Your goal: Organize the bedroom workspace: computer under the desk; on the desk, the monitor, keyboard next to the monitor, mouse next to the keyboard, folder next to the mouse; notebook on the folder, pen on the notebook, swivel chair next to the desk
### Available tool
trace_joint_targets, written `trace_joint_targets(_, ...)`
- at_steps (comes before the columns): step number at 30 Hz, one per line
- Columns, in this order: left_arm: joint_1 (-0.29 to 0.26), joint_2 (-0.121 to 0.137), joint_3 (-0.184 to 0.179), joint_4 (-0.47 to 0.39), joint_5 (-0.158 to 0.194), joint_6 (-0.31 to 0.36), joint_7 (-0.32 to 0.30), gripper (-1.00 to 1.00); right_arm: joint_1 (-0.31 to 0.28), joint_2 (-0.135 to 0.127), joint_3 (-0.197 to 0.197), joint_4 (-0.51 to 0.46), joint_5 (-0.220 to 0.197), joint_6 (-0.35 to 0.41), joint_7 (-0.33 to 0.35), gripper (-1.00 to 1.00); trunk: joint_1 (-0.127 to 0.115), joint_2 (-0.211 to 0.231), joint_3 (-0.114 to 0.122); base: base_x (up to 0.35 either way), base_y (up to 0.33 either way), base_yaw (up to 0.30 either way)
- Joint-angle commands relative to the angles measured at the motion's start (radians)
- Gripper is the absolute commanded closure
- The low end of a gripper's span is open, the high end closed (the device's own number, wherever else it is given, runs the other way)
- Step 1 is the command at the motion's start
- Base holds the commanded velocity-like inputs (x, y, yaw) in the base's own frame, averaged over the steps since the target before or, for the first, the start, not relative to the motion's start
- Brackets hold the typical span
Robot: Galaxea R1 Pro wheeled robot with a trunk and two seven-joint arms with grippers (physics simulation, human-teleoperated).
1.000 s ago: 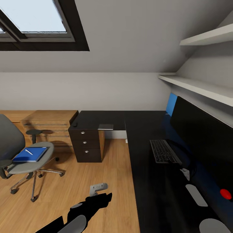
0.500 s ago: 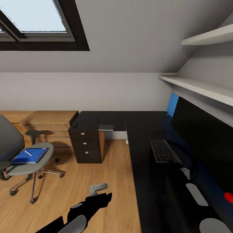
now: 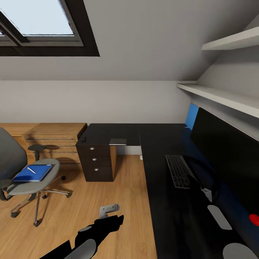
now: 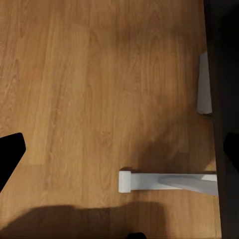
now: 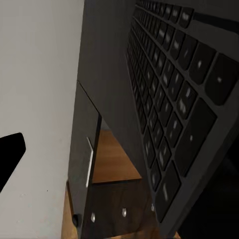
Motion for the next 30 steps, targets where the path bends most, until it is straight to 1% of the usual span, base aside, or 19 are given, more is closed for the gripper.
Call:
trace_joint_targets(1,-0.001,0.000,-0.002,-0.001,0.002,0.002,0.006,-1.00,-0.001,0.000,-0.003,0.000,-0.008,0.007,0.003,-1.00,0.000,-0.001,-0.002,0.000,0.000,0.000)
trace_joint_targets(12,-0.002,-0.005,-0.001,0.001,0.001,0.002,0.005,-1.00,-0.001,0.000,-0.002,0.000,-0.008,0.006,0.003,-1.00,0.000,-0.001,-0.002,-0.003,0.000,0.000)
trace_joint_targets(16,-0.001,-0.004,0.000,0.001,-0.003,0.002,0.009,-1.00,-0.001,0.000,0.000,0.001,-0.008,0.007,0.001,-1.00,0.000,-0.001,-0.002,-0.177,-0.072,0.000)
trace_joint_targets(21,-0.002,-0.004,0.000,0.001,-0.003,0.002,0.010,-1.00,0.000,0.001,0.000,0.018,-0.009,0.007,-0.023,-1.00,0.000,-0.001,-0.002,-0.098,-0.040,0.000)
trace_joint_targets(25,-0.002,-0.004,0.001,0.001,-0.003,0.003,0.010,-1.00,-0.001,0.001,0.000,0.049,-0.010,0.007,-0.035,-1.00,0.000,-0.001,-0.002,-0.018,-0.007,0.000)
trace_joint_targets(30,-0.002,-0.004,0.003,0.001,-0.003,0.003,0.010,-1.00,-0.001,0.002,0.000,0.059,-0.011,0.007,-0.048,-1.00,0.000,-0.001,-0.002,-0.004,-0.002,0.000)
